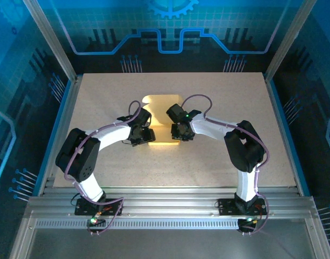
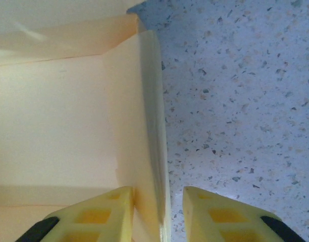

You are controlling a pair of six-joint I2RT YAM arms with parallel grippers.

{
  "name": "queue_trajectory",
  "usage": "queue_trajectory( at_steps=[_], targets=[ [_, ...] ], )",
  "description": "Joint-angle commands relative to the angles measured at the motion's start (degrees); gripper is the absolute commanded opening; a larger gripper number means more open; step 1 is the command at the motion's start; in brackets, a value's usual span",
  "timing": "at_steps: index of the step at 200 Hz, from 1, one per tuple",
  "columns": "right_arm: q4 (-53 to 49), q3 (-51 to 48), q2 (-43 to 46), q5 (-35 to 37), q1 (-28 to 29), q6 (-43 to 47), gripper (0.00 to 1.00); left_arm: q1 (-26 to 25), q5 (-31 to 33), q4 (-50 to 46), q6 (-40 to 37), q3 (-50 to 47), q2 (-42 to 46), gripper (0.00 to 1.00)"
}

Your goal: Fold the paper box

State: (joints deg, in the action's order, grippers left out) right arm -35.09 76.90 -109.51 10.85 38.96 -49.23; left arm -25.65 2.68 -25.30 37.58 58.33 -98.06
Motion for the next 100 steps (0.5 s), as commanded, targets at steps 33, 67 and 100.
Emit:
queue_trajectory(
  at_steps=[33,67,100],
  targets=[
    [-1.8,2.3,1.0,2.5,0.5,2.2,0.41,0.4,-2.0,2.7,0.0,-1.5,3.4,0.7],
    [-2.5,3.2,-0.7,2.3,0.3,2.9,0.28,0.6,-2.5,3.9,-0.2,-2.2,4.6,0.7],
    [-3.8,5.3,-3.6,2.0,0.2,4.6,0.08,1.5,-3.5,6.0,0.0,-3.6,5.8,0.68]
  ],
)
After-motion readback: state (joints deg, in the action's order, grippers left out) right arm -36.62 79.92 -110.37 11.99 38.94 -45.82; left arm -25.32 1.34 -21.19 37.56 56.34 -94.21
